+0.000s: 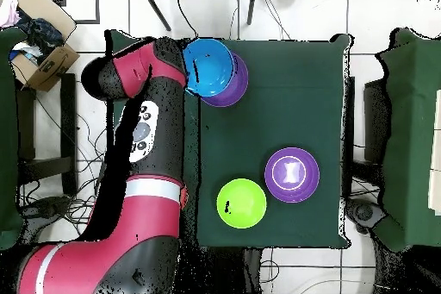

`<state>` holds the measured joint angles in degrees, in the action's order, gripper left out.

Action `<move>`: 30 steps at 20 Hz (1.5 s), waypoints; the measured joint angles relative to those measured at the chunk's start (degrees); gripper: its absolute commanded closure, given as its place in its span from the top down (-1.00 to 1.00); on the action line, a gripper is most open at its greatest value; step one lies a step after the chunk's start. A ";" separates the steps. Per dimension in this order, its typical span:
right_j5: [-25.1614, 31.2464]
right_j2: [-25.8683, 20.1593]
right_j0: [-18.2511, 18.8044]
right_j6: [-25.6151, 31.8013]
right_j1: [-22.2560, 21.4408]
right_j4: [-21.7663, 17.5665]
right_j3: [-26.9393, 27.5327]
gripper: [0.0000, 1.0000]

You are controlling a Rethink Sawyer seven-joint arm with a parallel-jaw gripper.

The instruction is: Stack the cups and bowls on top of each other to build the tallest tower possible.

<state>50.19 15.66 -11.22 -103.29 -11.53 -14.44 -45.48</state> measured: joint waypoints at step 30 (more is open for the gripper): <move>0.86 0.26 0.00 0.00 2.08 0.01 3.14 -1.00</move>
<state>51.04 15.93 -11.22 -103.29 -9.45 -14.42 -42.34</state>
